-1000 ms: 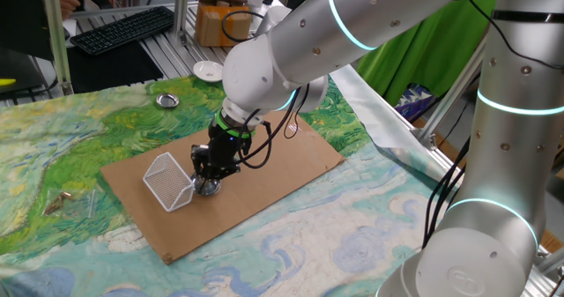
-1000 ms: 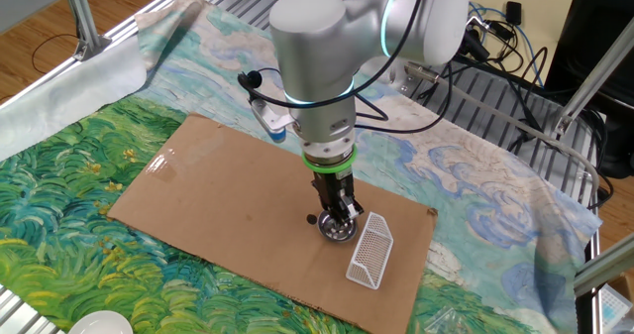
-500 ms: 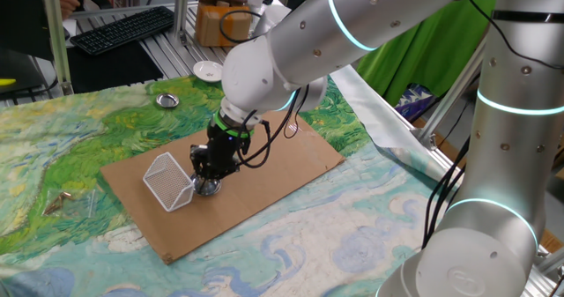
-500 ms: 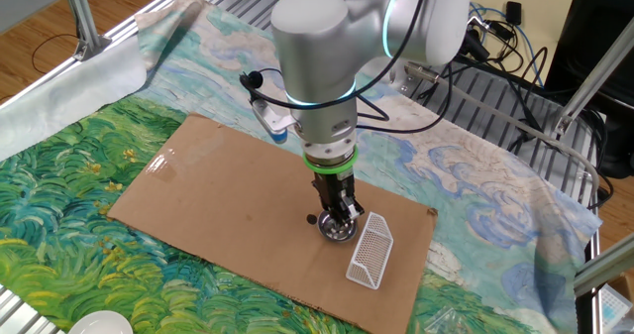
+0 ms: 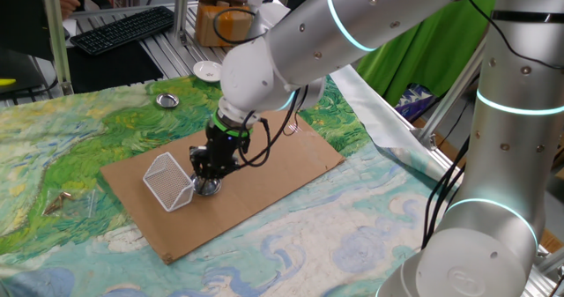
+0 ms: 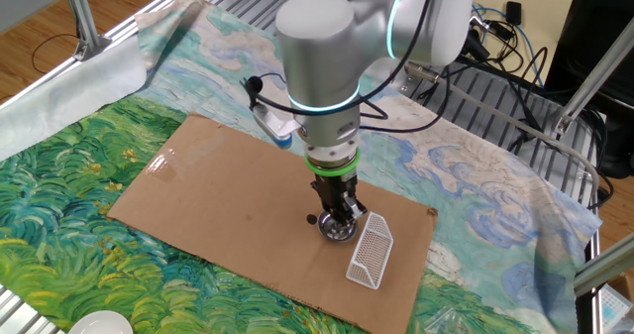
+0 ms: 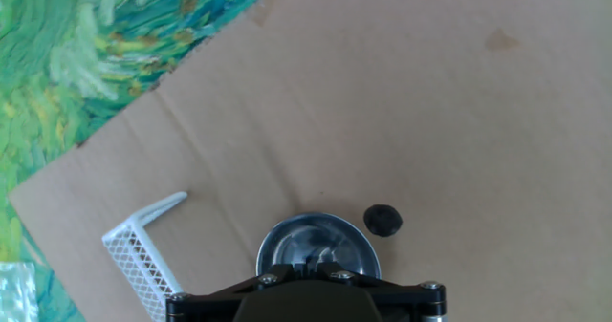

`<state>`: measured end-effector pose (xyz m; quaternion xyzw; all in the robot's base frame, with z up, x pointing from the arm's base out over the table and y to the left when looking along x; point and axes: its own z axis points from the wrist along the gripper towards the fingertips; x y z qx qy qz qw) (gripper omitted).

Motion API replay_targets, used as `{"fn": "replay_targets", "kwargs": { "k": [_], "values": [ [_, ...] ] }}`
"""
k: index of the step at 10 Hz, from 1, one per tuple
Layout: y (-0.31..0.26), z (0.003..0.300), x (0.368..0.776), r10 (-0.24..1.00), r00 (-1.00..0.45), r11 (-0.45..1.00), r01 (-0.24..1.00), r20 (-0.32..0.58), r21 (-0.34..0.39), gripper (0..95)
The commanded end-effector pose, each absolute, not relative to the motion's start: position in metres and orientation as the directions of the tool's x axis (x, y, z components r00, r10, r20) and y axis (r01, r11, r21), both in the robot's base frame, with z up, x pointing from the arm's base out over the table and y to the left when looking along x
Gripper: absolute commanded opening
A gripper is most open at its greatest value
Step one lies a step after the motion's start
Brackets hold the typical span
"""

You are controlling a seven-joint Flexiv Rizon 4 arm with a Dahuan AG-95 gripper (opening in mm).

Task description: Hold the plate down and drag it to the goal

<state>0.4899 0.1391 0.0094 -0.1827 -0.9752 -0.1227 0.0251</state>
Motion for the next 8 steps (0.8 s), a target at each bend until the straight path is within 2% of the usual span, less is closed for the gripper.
{"fn": "replay_targets", "kwargs": {
  "k": [1,8],
  "values": [
    [0.139,0.010,0.489,0.322,-0.943,0.916,0.333,0.085,0.225,0.0],
    [0.150,0.008,0.486,0.337,-0.937,0.902,0.350,0.094,0.252,0.0]
  ]
}}
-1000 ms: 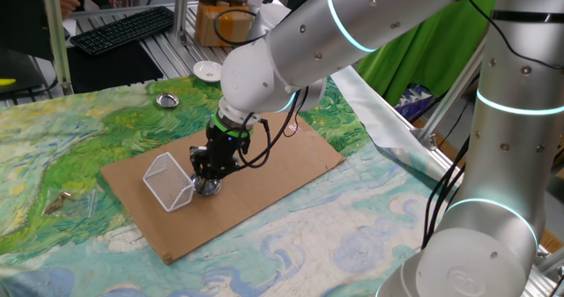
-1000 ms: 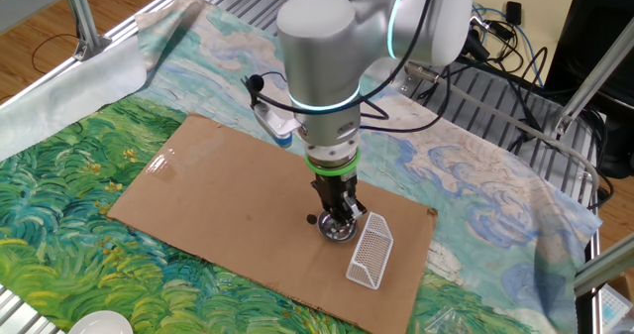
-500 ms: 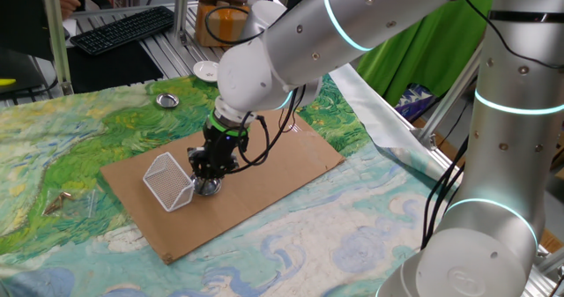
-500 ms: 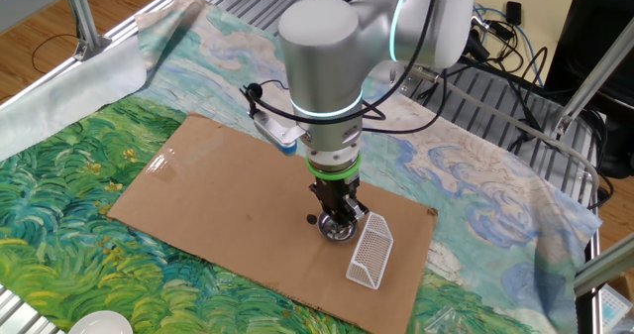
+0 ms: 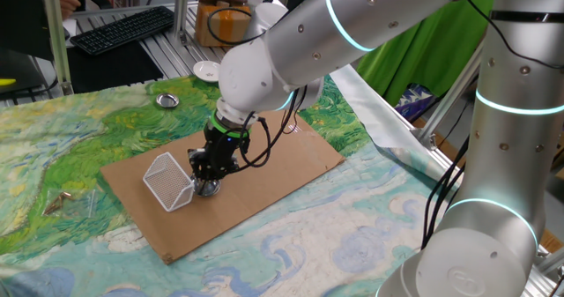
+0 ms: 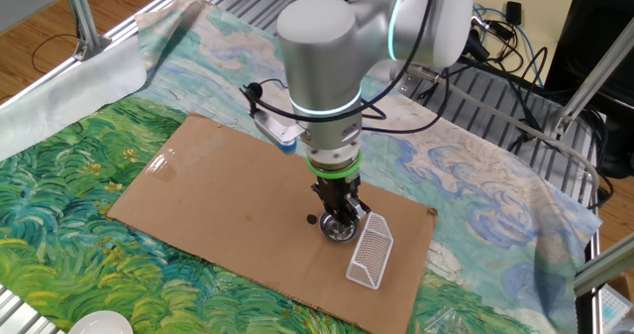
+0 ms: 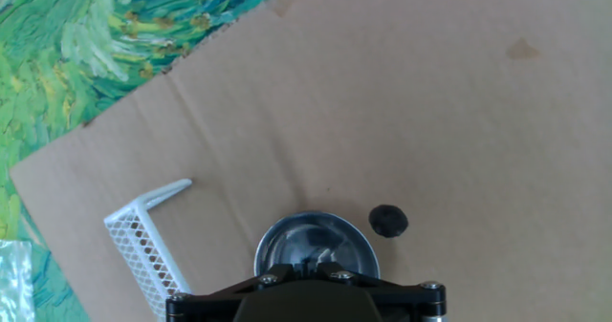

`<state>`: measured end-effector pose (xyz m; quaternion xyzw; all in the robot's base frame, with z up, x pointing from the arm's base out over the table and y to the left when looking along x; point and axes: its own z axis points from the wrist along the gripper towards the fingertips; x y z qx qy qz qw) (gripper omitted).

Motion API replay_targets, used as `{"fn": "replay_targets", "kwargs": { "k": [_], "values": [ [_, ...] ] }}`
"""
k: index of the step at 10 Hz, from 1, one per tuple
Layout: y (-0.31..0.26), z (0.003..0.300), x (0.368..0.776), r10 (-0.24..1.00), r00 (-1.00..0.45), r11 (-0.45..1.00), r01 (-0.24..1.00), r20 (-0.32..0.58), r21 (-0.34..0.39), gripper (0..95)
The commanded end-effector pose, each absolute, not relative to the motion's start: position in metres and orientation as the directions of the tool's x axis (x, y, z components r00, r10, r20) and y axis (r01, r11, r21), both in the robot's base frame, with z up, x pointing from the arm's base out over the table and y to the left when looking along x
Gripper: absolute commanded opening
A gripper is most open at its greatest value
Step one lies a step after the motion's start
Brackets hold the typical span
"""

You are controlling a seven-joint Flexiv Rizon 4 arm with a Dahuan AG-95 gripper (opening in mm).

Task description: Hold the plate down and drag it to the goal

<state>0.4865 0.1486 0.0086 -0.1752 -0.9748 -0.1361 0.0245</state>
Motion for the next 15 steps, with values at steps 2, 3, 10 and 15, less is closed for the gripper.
{"fn": "replay_targets", "kwargs": {
  "k": [2,3,10,15],
  "values": [
    [0.156,0.009,0.485,0.342,-0.935,0.898,0.356,0.097,0.258,0.0],
    [0.158,0.010,0.485,0.346,-0.933,0.896,0.360,0.099,0.259,0.0],
    [0.163,0.007,0.486,0.345,-0.934,0.899,0.357,0.092,0.255,0.0],
    [0.154,0.011,0.487,0.313,-0.945,0.917,0.328,0.097,0.230,0.0]
  ]
}}
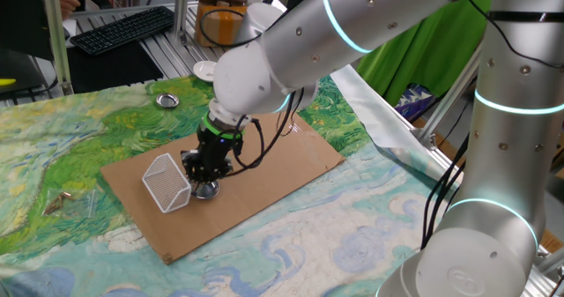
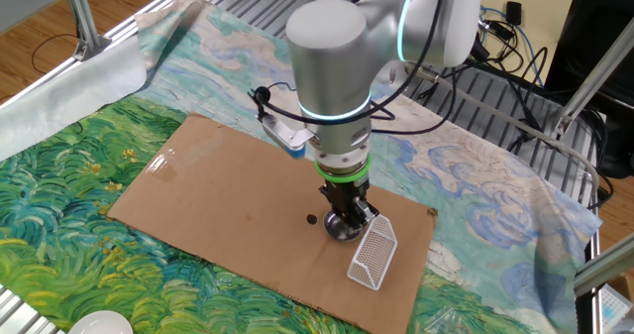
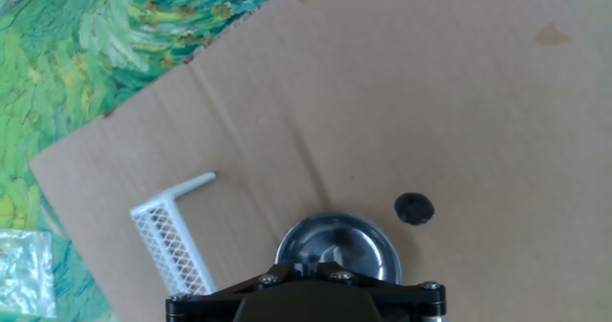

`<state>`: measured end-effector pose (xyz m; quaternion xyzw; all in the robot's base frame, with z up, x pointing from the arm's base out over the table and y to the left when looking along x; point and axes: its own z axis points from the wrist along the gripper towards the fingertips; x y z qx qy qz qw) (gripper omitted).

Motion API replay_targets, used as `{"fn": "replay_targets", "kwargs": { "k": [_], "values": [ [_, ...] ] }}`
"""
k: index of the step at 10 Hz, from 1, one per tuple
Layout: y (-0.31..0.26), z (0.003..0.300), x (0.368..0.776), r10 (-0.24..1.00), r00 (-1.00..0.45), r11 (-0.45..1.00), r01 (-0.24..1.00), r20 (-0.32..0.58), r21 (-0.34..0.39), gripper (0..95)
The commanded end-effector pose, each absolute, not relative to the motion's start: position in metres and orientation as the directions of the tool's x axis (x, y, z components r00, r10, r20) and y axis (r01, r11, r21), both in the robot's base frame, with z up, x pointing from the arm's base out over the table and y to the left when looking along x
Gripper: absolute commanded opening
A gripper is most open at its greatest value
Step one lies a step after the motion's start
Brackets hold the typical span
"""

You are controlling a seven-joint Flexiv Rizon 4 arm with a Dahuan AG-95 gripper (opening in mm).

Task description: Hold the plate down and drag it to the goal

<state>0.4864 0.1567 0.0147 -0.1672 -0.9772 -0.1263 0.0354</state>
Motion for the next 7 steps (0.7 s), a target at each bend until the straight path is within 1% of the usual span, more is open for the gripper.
{"fn": "replay_targets", "kwargs": {
  "k": [1,4,7],
  "values": [
    [0.151,0.011,0.488,0.307,-0.947,0.920,0.321,0.094,0.225,0.0],
    [0.142,0.016,0.488,0.295,-0.950,0.924,0.311,0.104,0.221,0.0],
    [0.137,0.015,0.488,0.284,-0.954,0.930,0.299,0.101,0.212,0.0]
  ]
}}
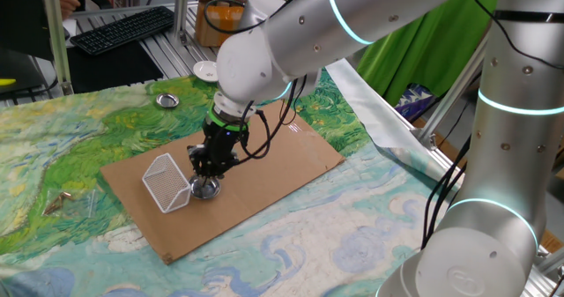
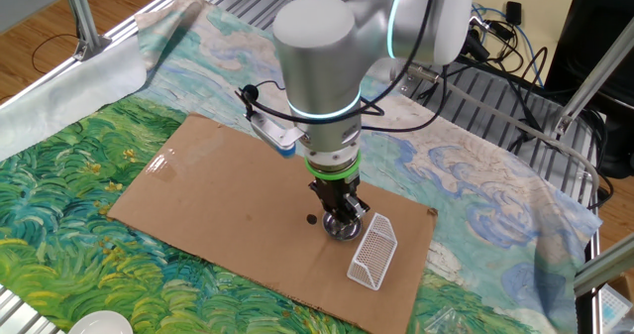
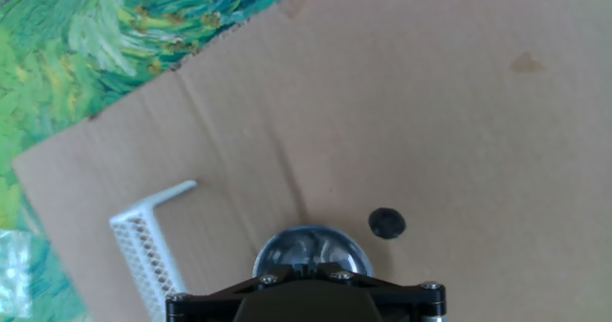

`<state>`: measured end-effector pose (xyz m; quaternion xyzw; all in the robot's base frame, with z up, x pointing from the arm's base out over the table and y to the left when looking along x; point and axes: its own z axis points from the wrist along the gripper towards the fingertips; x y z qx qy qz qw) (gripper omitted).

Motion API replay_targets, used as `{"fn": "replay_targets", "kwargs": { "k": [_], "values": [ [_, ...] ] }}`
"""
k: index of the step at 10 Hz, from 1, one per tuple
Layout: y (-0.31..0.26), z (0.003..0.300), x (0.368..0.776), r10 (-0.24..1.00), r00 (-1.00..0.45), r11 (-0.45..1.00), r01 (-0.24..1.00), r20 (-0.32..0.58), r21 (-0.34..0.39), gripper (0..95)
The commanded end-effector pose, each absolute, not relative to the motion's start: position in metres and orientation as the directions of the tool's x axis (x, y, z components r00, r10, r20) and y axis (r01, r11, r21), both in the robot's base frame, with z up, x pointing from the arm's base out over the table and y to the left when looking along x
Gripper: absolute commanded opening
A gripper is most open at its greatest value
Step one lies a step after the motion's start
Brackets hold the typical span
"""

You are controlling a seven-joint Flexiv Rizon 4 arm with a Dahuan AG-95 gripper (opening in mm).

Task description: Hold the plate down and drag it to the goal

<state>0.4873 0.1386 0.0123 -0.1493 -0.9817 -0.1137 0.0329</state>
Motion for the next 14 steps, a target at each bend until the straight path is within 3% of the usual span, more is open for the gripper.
{"fn": "replay_targets", "kwargs": {
  "k": [1,14],
  "values": [
    [0.135,0.014,0.488,0.279,-0.955,0.932,0.295,0.099,0.212,0.0],
    [0.121,0.012,0.487,0.256,-0.963,0.940,0.268,0.084,0.210,0.0]
  ]
}}
